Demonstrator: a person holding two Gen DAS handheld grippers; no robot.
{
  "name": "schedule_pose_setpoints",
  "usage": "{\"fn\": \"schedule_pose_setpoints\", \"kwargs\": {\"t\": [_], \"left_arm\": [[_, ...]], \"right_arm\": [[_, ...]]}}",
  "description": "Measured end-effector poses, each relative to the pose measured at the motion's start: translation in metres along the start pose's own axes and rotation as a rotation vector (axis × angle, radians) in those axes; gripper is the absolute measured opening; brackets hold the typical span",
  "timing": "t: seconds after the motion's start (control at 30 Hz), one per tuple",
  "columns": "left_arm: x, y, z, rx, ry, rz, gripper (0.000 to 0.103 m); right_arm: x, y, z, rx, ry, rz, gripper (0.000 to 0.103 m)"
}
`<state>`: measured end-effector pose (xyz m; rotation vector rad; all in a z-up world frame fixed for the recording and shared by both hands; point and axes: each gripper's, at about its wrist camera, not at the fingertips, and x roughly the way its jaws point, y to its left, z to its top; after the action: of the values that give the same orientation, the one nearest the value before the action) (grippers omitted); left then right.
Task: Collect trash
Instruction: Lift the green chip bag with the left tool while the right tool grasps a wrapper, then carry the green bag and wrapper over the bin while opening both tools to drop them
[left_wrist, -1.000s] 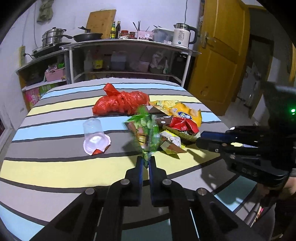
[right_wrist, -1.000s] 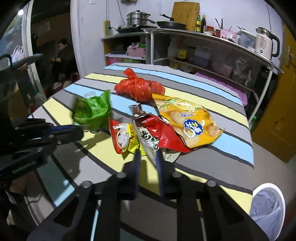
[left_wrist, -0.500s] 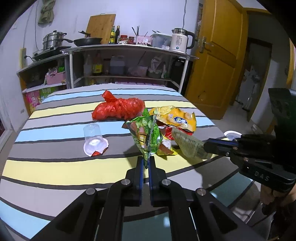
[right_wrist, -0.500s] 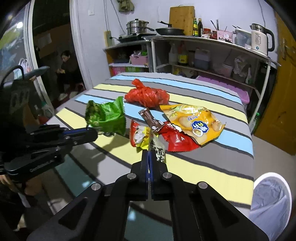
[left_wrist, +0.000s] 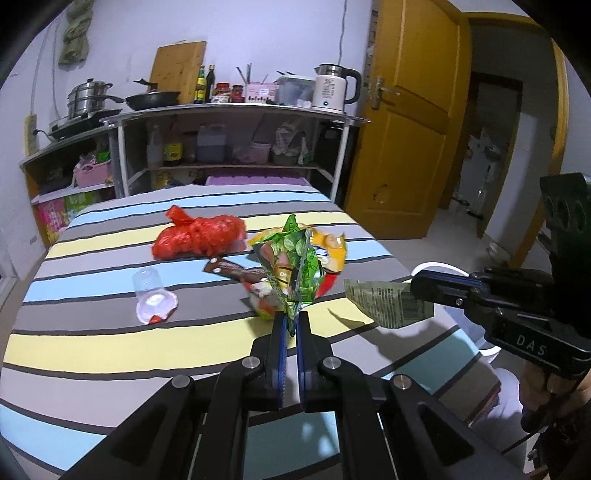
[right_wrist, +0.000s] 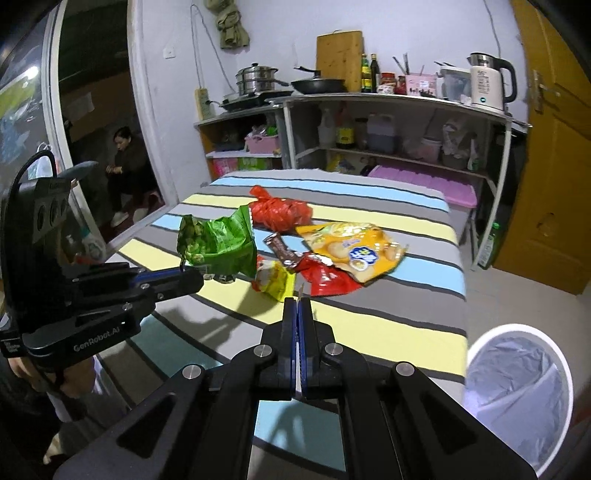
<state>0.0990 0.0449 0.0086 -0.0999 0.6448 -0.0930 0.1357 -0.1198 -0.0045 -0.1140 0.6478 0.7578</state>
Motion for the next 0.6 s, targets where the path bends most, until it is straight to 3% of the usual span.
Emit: {"fn": "schedule_pose_setpoints", "kwargs": {"t": [0.6], "left_arm": [[0.039,-0.091,0.023,0.121,0.030,-0.167,0.004]], "right_arm": [[-0.056,-0.072,-0.020,0.137,-0.068,-0.162,0.001]]}}
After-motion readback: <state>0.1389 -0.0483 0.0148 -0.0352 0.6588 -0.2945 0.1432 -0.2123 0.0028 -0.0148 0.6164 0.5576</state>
